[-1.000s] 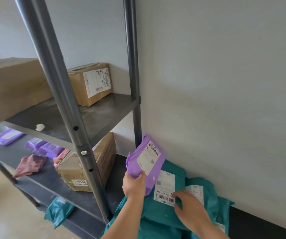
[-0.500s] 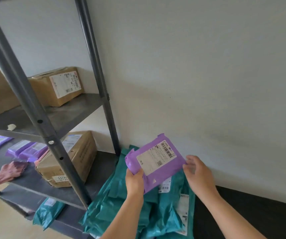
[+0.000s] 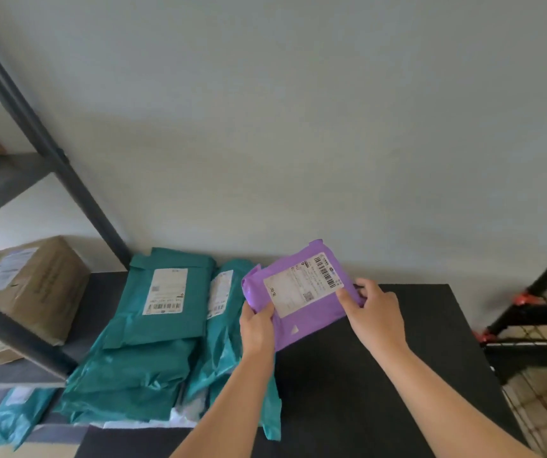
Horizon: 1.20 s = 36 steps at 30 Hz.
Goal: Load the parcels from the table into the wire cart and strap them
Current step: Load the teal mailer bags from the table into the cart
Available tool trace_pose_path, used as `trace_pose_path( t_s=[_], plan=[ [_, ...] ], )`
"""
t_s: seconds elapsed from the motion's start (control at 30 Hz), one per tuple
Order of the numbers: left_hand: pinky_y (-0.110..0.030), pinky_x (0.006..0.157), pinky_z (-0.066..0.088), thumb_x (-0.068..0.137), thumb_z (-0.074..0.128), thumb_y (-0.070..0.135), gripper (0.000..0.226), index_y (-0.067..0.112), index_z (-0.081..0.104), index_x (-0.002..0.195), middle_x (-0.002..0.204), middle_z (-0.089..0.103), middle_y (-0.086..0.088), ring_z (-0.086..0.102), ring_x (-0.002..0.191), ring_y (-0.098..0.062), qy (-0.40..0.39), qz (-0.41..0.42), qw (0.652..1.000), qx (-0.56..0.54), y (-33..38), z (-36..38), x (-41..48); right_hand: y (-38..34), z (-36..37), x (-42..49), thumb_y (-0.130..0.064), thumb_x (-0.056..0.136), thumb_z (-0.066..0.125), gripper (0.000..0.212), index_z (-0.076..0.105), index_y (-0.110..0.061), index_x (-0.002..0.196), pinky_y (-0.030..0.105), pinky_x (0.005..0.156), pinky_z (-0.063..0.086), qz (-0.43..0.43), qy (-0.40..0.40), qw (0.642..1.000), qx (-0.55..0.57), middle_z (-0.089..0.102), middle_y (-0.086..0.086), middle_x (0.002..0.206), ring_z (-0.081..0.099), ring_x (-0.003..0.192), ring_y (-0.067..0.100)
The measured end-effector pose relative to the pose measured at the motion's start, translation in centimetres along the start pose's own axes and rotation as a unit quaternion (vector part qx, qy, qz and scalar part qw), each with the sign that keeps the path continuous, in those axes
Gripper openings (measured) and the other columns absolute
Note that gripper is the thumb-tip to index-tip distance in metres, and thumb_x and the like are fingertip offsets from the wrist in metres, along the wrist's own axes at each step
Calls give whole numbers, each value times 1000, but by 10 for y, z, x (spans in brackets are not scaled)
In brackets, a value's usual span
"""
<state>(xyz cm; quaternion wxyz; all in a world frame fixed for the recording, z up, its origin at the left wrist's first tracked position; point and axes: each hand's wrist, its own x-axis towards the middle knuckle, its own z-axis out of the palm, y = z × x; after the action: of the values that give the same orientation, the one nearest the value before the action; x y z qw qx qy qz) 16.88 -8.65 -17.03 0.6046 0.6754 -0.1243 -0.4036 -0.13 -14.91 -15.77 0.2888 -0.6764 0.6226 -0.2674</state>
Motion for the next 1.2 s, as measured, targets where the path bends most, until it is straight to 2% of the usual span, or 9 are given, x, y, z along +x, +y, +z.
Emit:
trace_pose_path(
  t_s=[0.07,0.17,0.3,0.53,0.87,0.97,1.07,1.13,1.2],
  plan=[
    [-51,96,51,97,51,6,32,15,55,127,112,67,-6,64,106,-27,-15,-2,1000,10,-10,15,-10,17,-11,-7,-53,94,53,51,52,-21,133,36,79,57,21,11,1000,-9,64,0,112,57,105,16],
    [-47,92,54,98,50,8,27,19,55,122,109,67,-3,64,104,-25,-42,-15,999,29,-23,28,-25,38,-23,-18,-54,96,49,51,49,-23,136,37,82,58,54,19,998,-37,62,1,118,58,105,16],
    [-39,85,55,98,50,9,24,18,56,120,108,66,-3,63,102,-22,-75,-24,995,63,-37,37,-40,61,-33,-32,-53,98,47,51,45,-20,136,27,72,55,107,-10,994,0,62,0,119,62,97,14],
    [-44,92,54,98,55,18,20,20,54,118,109,64,-2,62,99,-20,-132,-47,979,148,-63,34,-69,98,-33,-77,-53,94,55,35,53,-21,108,19,58,43,200,-7,979,35,57,-8,87,59,76,6],
    [-49,96,52,94,56,11,18,15,58,111,105,65,-6,62,103,-28,-185,-105,949,234,-119,-17,-114,136,-18,-193,-42,93,61,27,51,-19,83,19,50,39,291,-3,955,57,62,-3,79,59,66,11],
    [-48,89,56,89,57,5,20,11,64,107,100,70,-10,67,95,-31,-215,-112,942,232,-129,-17,-129,147,-28,-216,-35,92,64,34,46,-16,70,17,45,32,320,36,944,67,53,-3,66,49,54,10],
    [-40,76,59,86,58,4,18,16,67,96,90,72,-7,69,82,-27,-248,-116,933,234,-137,-13,-146,159,-42,-235,-31,91,66,39,42,-14,65,24,49,32,347,74,931,84,47,-1,60,43,52,13],
    [-30,59,54,85,59,4,17,20,65,88,83,71,-1,67,71,-20,-262,-115,928,238,-140,-7,-157,167,-52,-248,-28,91,66,40,41,-13,64,25,49,30,359,94,923,100,45,0,59,41,52,13],
    [-26,56,51,84,60,3,18,20,64,87,82,70,0,66,68,-17,-276,-111,923,245,-143,4,-169,177,-64,-258,-26,91,66,40,41,-14,62,23,48,29,366,113,917,108,45,-2,57,41,50,12]
  ],
)
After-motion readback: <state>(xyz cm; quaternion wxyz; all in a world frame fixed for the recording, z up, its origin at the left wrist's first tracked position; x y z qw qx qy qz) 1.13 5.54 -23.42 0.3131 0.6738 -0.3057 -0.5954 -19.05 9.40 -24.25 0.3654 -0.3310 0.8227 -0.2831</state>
